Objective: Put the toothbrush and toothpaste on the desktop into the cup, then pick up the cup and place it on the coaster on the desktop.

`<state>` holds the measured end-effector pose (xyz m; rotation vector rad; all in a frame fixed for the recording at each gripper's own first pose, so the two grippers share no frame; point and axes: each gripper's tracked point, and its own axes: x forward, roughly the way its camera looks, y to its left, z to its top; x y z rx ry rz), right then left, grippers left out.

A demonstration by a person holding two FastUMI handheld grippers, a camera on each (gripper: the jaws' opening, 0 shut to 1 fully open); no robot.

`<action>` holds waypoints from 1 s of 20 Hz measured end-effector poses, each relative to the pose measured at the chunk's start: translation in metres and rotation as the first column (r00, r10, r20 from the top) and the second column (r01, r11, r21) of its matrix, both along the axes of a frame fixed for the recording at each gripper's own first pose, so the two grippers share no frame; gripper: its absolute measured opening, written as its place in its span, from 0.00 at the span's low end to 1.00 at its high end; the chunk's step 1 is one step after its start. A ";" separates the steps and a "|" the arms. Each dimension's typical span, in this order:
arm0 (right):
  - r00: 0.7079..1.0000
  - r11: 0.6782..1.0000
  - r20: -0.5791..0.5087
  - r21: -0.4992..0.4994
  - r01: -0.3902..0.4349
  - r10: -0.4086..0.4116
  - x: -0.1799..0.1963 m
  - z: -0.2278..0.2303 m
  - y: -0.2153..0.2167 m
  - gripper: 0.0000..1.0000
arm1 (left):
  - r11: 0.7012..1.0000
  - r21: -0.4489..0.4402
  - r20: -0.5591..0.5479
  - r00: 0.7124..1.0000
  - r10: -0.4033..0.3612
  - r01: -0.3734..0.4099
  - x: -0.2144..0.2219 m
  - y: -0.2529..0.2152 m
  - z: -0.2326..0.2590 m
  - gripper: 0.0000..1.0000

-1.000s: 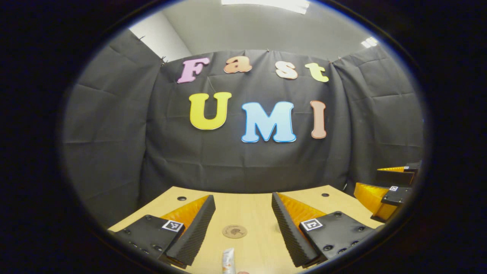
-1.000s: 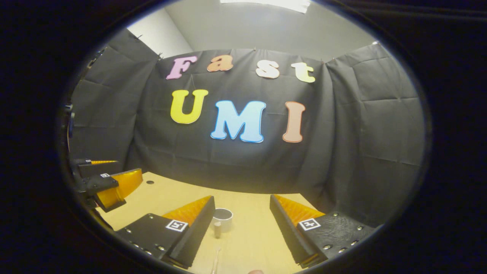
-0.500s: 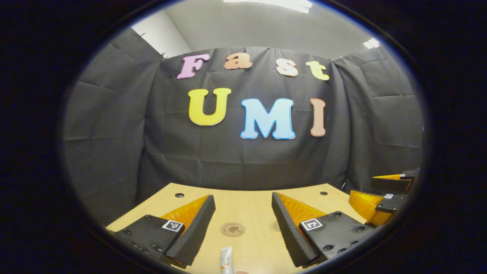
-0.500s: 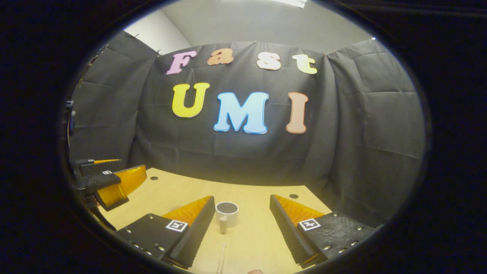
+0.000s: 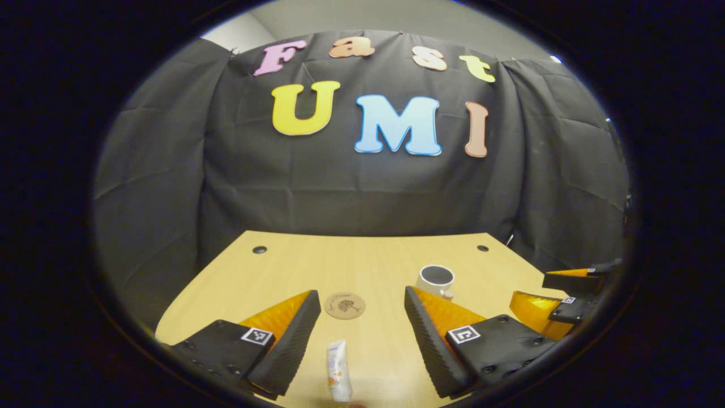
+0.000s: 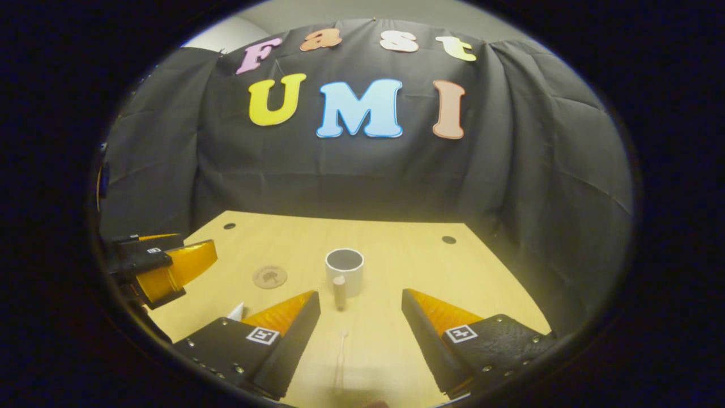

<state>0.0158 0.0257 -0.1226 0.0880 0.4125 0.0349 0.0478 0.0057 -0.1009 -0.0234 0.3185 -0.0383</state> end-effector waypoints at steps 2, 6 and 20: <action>0.999 1.000 -0.044 0.000 -0.015 0.015 0.003 -0.012 0.005 0.90 | 1.000 -0.005 -0.068 0.998 -0.004 0.004 0.001 -0.004 -0.021 0.94; 0.990 0.999 -0.135 -0.009 -0.043 0.041 0.003 -0.036 0.014 0.90 | 1.000 0.002 -0.197 0.980 -0.011 0.012 0.013 0.000 -0.057 0.96; 0.854 0.992 -0.507 0.018 -0.125 0.117 -0.022 -0.116 0.039 0.91 | 0.999 0.019 -0.615 0.788 0.034 -0.028 -0.005 0.022 -0.173 0.98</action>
